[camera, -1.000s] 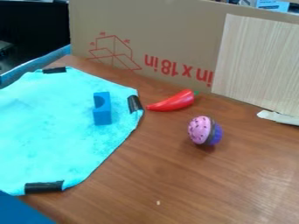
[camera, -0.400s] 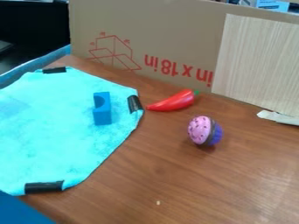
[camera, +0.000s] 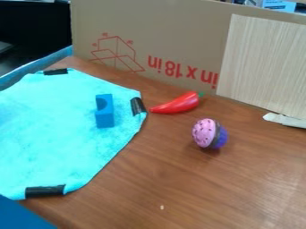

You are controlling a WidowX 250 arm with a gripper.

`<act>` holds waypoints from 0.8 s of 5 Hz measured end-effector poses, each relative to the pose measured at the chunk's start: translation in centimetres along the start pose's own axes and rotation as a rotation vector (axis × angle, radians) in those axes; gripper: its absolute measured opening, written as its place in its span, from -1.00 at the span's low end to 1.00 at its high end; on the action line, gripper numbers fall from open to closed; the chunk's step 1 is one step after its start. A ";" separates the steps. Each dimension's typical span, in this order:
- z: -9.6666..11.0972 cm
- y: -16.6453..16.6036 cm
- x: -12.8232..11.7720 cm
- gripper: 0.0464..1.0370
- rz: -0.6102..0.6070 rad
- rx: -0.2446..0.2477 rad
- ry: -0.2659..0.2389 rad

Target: Fold the cloth from left to right

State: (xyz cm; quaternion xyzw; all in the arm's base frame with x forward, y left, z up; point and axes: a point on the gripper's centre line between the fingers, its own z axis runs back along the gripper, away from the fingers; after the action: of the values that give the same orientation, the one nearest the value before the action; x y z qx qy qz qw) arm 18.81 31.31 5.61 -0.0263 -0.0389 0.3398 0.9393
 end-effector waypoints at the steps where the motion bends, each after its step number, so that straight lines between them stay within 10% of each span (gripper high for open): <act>1: -0.4 0.7 -0.3 0.93 -0.015 0.022 -0.001; 4: -0.6 2.1 -0.7 0.74 -0.006 0.105 -0.049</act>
State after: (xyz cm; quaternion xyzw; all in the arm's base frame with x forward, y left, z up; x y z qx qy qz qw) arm 16.98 32.49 4.78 0.0315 -0.0440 0.3392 0.9391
